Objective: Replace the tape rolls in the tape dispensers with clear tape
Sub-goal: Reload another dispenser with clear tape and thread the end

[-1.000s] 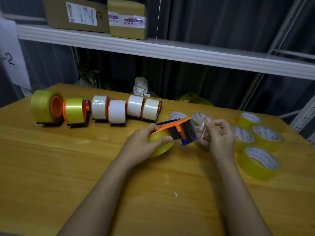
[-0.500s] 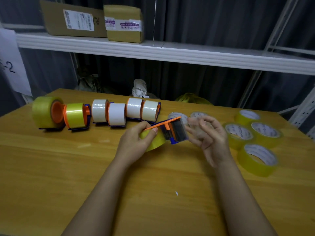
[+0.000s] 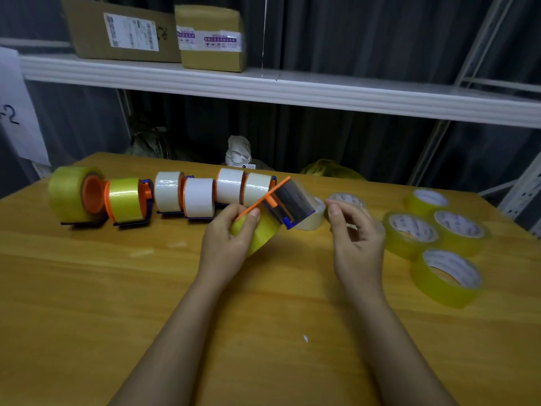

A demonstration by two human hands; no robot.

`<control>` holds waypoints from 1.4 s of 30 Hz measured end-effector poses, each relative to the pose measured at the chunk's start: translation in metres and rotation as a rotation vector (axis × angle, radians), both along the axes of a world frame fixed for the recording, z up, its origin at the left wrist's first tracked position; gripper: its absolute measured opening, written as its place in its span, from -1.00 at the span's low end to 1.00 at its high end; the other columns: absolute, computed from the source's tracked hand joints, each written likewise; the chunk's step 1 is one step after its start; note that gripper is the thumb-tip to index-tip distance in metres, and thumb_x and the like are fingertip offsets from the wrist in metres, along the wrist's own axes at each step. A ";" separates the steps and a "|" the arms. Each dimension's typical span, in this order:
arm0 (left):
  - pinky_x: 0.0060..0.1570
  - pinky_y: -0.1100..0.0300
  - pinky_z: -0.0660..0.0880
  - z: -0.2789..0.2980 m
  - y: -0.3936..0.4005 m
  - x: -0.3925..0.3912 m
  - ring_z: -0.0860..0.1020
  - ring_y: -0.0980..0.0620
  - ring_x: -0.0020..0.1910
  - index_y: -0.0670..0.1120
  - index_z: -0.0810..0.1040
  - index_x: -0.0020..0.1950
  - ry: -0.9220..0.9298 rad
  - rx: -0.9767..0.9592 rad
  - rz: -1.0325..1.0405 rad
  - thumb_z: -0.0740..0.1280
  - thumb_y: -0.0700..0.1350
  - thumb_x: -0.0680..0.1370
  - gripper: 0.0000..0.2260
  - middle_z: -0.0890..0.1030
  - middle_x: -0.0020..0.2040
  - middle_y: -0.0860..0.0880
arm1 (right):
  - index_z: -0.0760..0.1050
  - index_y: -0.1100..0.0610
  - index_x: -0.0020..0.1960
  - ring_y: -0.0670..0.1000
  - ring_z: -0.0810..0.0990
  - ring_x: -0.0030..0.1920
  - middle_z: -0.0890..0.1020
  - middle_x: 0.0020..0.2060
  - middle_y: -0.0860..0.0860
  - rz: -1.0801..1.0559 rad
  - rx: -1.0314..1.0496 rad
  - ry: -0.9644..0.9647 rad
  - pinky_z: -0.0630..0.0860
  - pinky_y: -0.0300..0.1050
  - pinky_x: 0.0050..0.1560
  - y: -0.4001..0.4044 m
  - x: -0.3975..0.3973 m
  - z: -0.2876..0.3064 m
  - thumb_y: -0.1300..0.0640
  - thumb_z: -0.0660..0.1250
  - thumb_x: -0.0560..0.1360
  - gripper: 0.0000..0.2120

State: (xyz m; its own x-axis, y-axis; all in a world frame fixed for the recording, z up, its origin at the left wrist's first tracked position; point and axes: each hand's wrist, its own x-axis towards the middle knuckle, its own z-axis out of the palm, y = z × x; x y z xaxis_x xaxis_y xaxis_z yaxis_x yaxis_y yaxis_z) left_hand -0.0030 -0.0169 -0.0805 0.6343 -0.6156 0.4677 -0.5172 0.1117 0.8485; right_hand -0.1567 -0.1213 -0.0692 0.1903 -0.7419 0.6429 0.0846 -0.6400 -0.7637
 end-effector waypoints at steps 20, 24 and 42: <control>-0.24 0.09 0.38 -0.019 -0.013 0.004 0.48 -0.04 -0.17 0.06 0.47 -0.16 -0.053 0.011 -0.059 0.19 0.19 0.52 -0.77 0.51 -0.23 -0.04 | 0.60 0.09 -0.01 -0.19 0.62 -0.05 0.68 -0.16 -0.18 0.169 0.160 -0.146 0.52 -0.34 -0.08 0.008 -0.002 0.010 0.26 0.35 0.52 -0.89; -0.19 0.00 0.42 -0.021 -0.013 0.006 0.49 -0.05 -0.15 0.08 0.49 -0.14 -0.065 0.009 -0.058 0.18 0.23 0.51 -0.75 0.52 -0.21 -0.03 | 0.61 0.07 -0.04 -0.17 0.63 -0.06 0.69 -0.16 -0.20 0.159 0.193 -0.184 0.52 -0.33 -0.07 0.006 -0.003 0.009 0.29 0.37 0.50 -0.86; -0.10 -0.07 0.45 -0.019 -0.013 0.006 0.50 -0.06 -0.06 0.05 0.53 -0.05 -0.034 0.020 -0.103 0.16 0.23 0.50 -0.70 0.55 -0.11 -0.08 | 0.63 0.12 -0.03 -0.11 0.63 -0.10 0.69 -0.16 -0.06 0.273 0.363 -0.197 0.55 -0.28 -0.10 0.005 -0.002 0.010 0.29 0.33 0.52 -0.86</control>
